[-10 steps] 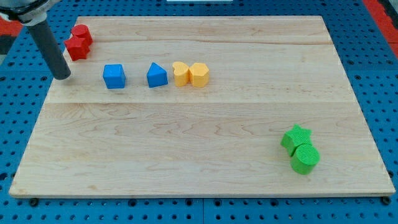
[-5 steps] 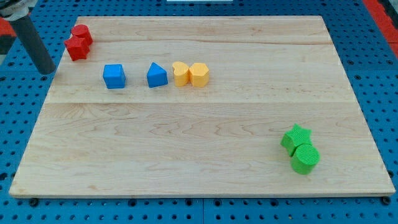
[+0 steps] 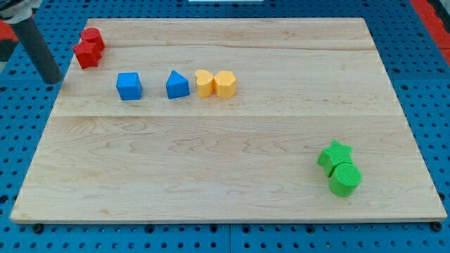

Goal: Place the red star to the left of the blue cube

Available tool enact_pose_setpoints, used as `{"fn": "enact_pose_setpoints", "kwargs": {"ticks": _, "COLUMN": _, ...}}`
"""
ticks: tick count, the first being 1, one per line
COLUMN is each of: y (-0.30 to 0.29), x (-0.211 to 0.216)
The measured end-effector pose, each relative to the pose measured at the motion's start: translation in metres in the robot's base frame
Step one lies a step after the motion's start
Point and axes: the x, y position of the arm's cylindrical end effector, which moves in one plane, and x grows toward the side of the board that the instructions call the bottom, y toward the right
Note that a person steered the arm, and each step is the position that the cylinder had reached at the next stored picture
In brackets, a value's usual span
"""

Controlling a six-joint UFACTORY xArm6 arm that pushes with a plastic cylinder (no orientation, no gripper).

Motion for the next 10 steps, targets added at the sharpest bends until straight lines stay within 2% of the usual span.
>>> {"fn": "enact_pose_setpoints", "kwargs": {"ticks": 2, "y": 0.003, "x": -0.063}}
{"fn": "enact_pose_setpoints", "kwargs": {"ticks": 3, "y": 0.062, "x": -0.063}}
{"fn": "enact_pose_setpoints", "kwargs": {"ticks": 10, "y": 0.071, "x": -0.086}}
